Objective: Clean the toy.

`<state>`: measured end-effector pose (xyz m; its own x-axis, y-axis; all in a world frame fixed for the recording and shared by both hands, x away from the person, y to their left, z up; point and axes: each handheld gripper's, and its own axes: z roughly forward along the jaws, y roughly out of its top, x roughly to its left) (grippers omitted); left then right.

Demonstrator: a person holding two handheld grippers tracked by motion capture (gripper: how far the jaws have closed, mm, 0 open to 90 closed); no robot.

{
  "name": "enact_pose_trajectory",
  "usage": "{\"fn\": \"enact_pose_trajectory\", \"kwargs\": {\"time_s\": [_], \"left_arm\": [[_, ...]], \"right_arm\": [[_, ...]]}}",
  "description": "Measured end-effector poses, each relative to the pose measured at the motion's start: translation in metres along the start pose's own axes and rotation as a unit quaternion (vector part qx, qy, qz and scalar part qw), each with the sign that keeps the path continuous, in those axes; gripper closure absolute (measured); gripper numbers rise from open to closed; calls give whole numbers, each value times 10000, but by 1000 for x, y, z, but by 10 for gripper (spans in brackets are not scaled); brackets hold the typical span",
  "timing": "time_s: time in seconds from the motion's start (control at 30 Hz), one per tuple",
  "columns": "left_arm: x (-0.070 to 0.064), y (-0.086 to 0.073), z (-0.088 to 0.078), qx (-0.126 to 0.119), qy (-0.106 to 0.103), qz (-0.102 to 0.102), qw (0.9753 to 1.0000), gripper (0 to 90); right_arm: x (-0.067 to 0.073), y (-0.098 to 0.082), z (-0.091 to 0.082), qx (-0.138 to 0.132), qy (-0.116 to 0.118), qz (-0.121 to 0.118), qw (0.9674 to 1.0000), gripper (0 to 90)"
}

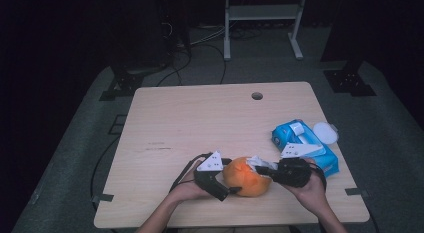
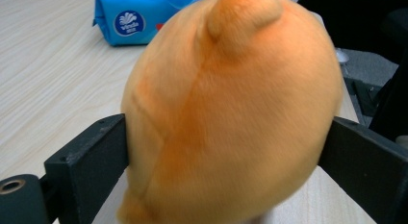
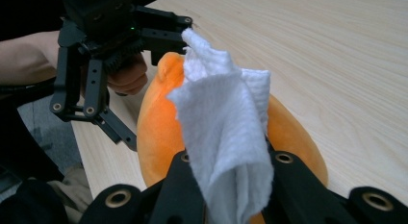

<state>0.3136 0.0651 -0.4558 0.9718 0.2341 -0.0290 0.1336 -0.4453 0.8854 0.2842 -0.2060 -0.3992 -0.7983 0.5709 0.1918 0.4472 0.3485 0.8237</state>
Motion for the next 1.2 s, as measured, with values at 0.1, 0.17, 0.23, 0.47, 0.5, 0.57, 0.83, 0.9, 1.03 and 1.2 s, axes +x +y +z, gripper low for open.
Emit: {"fn": "enact_pose_trajectory", "kwargs": {"time_s": [0.1, 0.17, 0.23, 0.47, 0.5, 0.57, 0.83, 0.9, 1.03, 1.2], "left_arm": [[-4, 2, -5, -212, 116, 75, 9997, 200], [-10, 11, -11, -212, 221, 317, 9990, 267], [-14, 23, -20, -324, 202, 338, 9987, 283], [-12, 29, -27, 68, 338, 102, 9994, 314], [-10, 30, -29, 82, 350, 53, 9993, 317], [-8, 33, -31, 36, 410, -83, 9991, 319], [-18, 40, -23, 263, 512, 28, 9983, 250], [-13, 36, -25, 49, 389, -104, 9992, 195], [4, 26, -29, -358, 187, -408, 9984, 104], [14, 9, -17, -395, -88, -886, 9952, 50]], "right_arm": [[-1, 1, -1, -45, 9, 95, 9999, 823], [-3, 1, -5, -205, 99, 217, 9995, 824], [-4, 3, -11, -349, 170, 334, 9987, 824], [-18, -8, 4, -157, 303, 693, 9970, 824], [-17, -7, 3, -168, 275, 669, 9972, 824], [-11, -1, -5, -307, 266, 550, 9977, 824], [17, 13, -1, -246, 193, -64, 9995, 825], [14, 10, 0, -194, 153, -16, 9997, 825], [8, 6, -4, -215, 100, 82, 9997, 825], [0, 3, -5, -226, 134, 194, 9995, 824]]}}
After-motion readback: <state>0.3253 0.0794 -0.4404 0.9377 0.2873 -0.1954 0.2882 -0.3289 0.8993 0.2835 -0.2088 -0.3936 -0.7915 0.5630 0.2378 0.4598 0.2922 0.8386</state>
